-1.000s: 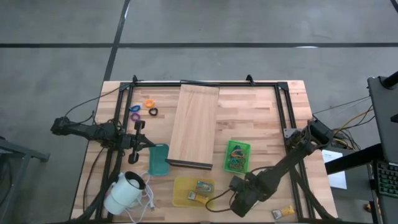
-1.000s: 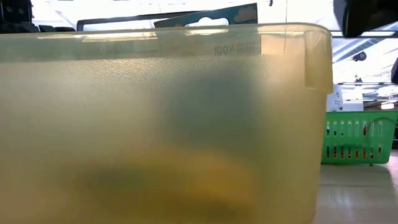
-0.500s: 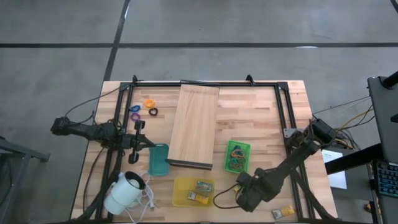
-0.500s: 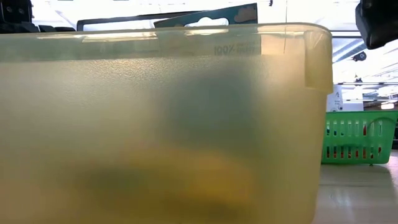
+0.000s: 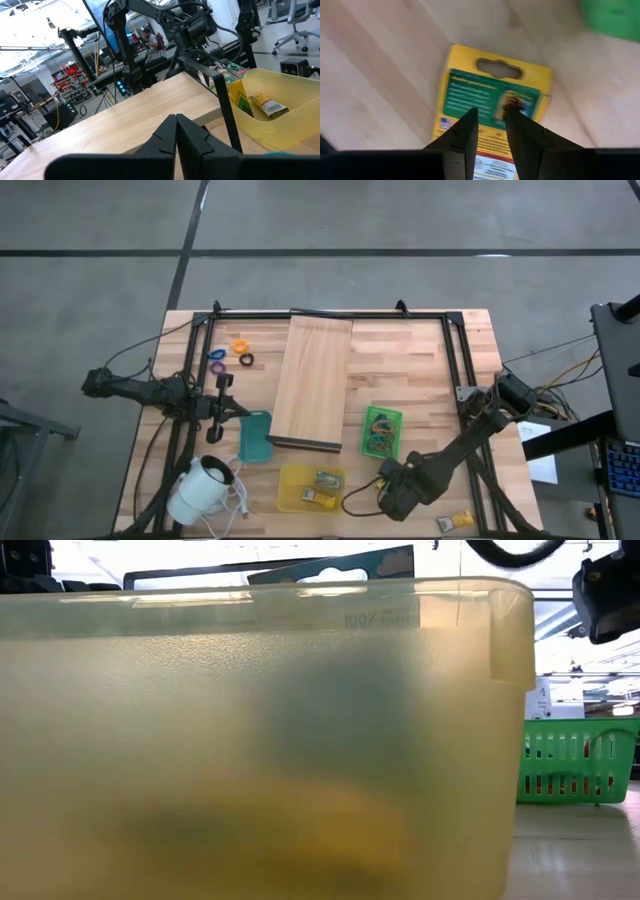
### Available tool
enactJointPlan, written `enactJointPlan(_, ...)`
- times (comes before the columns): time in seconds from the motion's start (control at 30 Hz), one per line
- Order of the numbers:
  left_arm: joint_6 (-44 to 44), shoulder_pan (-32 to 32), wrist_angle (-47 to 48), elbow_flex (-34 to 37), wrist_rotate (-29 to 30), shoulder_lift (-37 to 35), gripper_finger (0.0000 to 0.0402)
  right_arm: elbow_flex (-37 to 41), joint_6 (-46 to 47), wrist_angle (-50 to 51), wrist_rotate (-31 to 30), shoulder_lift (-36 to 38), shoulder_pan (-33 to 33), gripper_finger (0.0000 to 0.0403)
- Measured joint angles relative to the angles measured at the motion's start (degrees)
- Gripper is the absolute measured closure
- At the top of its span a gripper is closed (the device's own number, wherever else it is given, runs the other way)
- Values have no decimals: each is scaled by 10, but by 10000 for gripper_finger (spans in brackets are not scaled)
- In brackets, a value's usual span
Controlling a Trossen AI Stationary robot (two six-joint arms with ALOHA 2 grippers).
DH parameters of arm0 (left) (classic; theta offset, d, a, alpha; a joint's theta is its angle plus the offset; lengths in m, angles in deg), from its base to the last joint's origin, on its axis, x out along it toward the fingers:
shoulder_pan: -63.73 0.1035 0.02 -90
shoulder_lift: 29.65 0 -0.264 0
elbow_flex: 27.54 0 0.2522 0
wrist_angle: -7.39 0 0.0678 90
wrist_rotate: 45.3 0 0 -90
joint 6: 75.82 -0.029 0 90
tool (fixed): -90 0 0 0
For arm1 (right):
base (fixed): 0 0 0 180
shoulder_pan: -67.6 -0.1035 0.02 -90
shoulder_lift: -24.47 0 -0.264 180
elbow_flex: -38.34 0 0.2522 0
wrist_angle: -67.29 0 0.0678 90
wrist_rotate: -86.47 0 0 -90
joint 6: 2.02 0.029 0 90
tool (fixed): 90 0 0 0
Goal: Pick & Place Office Desk Supplies
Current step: Put the large yellow crayon box into the yellow bin
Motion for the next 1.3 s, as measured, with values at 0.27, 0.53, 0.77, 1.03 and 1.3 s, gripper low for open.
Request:
enactJointPlan(0.27, 0, 0, 0, 0, 0, 0, 390, 0, -74, -74, -13, -11, 0, 307)
enactJointPlan(0.53, 0, 0, 0, 0, 0, 0, 390, 1, -137, -114, -30, -12, 0, 307)
enactJointPlan(0.77, 0, 0, 0, 0, 0, 0, 390, -9, -139, -101, -28, 6, -6, 307)
enactJointPlan(1.03, 0, -1, 0, 0, 0, 0, 390, -15, -50, -80, -50, 27, -49, 307)
enactJointPlan(1.3, 0, -1, 0, 0, 0, 0, 390, -4, -13, -75, -122, 18, -84, 307)
